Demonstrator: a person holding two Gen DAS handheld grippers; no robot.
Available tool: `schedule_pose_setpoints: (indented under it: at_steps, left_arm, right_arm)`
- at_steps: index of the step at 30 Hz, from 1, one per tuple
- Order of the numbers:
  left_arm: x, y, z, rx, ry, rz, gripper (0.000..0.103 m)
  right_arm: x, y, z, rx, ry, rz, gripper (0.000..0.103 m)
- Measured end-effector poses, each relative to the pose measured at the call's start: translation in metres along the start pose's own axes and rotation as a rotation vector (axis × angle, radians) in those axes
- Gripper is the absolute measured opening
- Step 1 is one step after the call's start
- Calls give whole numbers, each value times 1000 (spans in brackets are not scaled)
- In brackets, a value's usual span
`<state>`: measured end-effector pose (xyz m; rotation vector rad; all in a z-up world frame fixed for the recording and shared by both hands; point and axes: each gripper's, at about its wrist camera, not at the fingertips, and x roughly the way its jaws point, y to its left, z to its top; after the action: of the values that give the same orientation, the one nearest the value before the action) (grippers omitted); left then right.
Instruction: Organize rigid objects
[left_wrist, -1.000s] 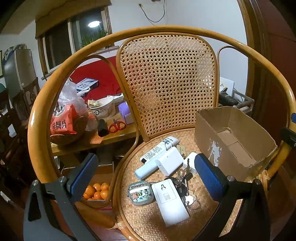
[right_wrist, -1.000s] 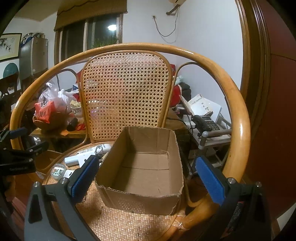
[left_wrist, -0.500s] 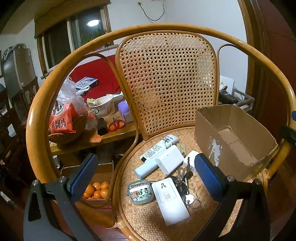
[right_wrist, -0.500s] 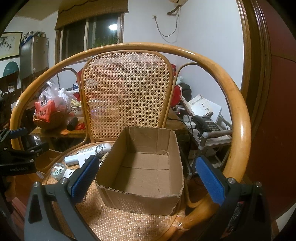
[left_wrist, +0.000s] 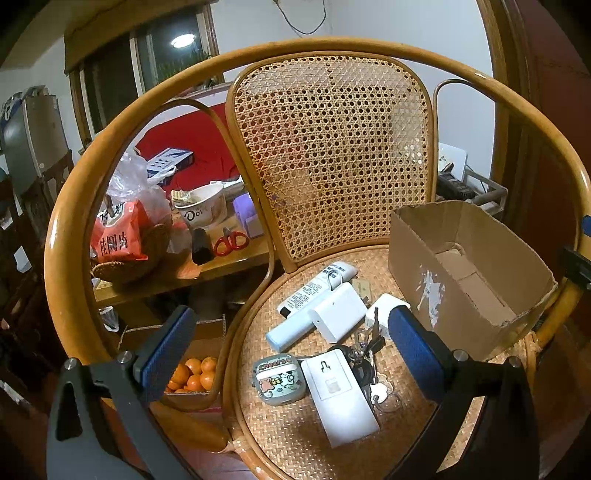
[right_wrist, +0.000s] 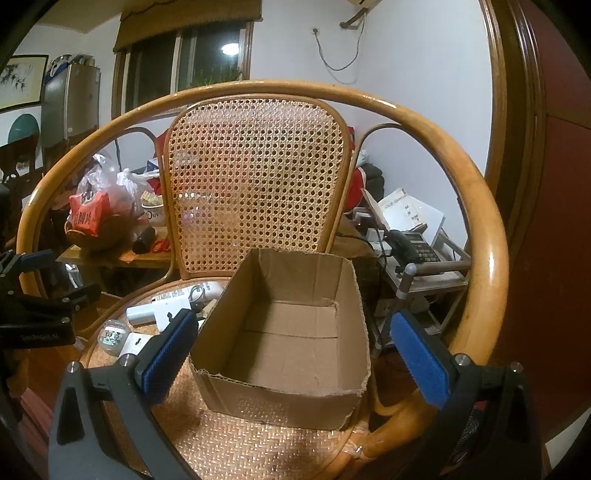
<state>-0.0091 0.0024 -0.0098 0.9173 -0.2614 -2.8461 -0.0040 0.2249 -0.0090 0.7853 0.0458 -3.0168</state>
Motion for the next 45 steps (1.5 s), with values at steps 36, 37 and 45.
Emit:
schedule_pose_setpoints:
  at_steps: [36,37,45]
  left_arm:
    - [53,-15,-5,-29,224,-27,103]
    - [53,-13,-7,-35,221,-26,103]
    - [66,-11,-17,7,300,8,103]
  right_arm:
    - [139,-27,36,-14,325,-153,103]
    - [141,-29,35,-17,329,-149,103]
    - [160,-46,15,-5,424,-172,100]
